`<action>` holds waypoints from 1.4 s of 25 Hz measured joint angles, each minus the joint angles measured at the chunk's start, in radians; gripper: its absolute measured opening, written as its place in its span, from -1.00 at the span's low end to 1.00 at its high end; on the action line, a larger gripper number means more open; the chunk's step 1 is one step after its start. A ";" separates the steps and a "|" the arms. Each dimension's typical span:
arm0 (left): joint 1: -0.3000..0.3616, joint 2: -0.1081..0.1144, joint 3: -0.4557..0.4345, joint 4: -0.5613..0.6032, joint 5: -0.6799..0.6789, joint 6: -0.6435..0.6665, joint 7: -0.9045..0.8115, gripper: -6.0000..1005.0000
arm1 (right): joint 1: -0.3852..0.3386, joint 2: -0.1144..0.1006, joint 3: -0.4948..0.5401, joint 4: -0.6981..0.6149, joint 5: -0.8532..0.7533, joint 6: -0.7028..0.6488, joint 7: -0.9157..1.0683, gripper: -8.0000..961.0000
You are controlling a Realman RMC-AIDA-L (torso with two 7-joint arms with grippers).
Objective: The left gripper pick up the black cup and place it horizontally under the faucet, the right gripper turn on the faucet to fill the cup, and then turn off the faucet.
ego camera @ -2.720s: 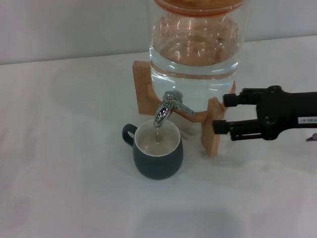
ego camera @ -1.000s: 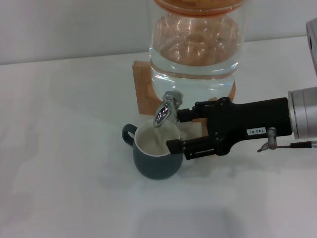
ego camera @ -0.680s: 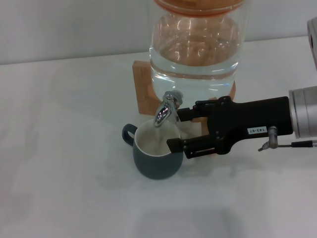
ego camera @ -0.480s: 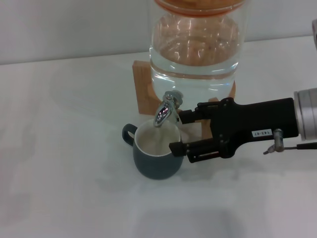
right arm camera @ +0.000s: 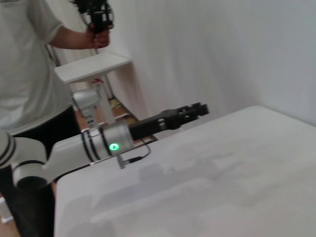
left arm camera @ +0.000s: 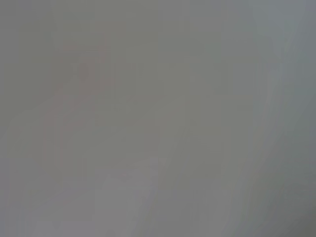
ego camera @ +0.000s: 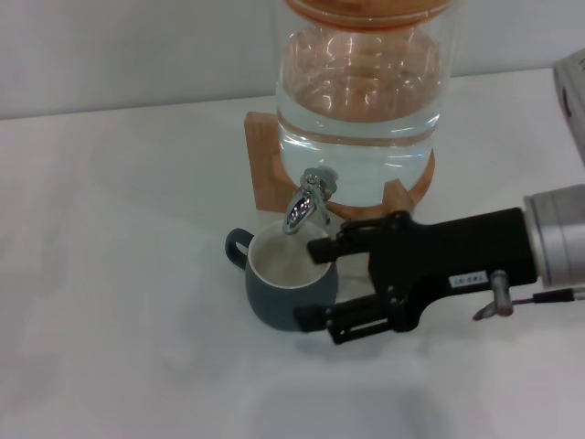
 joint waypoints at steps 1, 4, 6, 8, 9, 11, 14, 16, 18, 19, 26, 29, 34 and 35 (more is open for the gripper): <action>0.000 0.000 0.000 0.000 0.000 0.000 0.000 0.04 | 0.002 0.000 -0.009 0.000 0.003 -0.001 -0.001 0.69; 0.000 -0.001 0.000 0.000 0.000 0.006 0.000 0.04 | 0.007 0.001 -0.045 0.000 0.014 -0.019 -0.006 0.69; 0.000 -0.002 0.001 0.000 0.000 0.008 0.000 0.04 | 0.010 0.001 -0.074 0.000 0.017 -0.045 -0.007 0.69; 0.000 -0.002 0.001 0.000 0.000 0.008 0.000 0.04 | 0.016 0.001 -0.102 0.002 0.017 -0.074 -0.009 0.69; 0.000 -0.003 0.001 0.000 0.000 0.009 0.000 0.04 | 0.019 0.001 -0.110 0.004 0.016 -0.085 -0.009 0.69; 0.000 -0.003 0.001 0.000 0.000 0.009 0.000 0.04 | 0.026 0.002 -0.132 0.007 0.015 -0.108 -0.009 0.69; -0.001 -0.003 0.001 0.000 0.000 0.009 0.000 0.04 | 0.029 0.002 -0.153 0.005 0.014 -0.130 -0.010 0.69; -0.001 -0.003 0.001 0.000 0.000 0.009 0.000 0.04 | 0.032 0.002 -0.174 0.003 0.015 -0.157 -0.010 0.69; -0.001 -0.004 0.001 0.000 0.000 0.009 0.000 0.04 | 0.034 0.002 -0.187 0.002 0.014 -0.181 -0.008 0.69; -0.002 -0.004 0.001 0.000 0.000 0.009 0.000 0.04 | 0.036 0.002 -0.195 0.004 0.012 -0.199 -0.005 0.69; -0.002 -0.005 0.001 0.000 0.000 0.009 0.000 0.04 | 0.047 0.002 -0.221 0.013 -0.014 -0.265 0.014 0.69; -0.002 -0.005 0.001 0.000 0.000 0.009 0.000 0.04 | 0.048 0.002 -0.217 0.013 -0.027 -0.268 0.022 0.69; -0.002 -0.005 0.001 0.000 0.000 0.009 0.000 0.04 | 0.050 0.001 -0.207 0.022 -0.046 -0.268 0.028 0.69; -0.002 -0.005 0.001 0.000 0.000 0.009 0.000 0.04 | 0.050 0.000 -0.206 0.022 -0.051 -0.268 0.029 0.69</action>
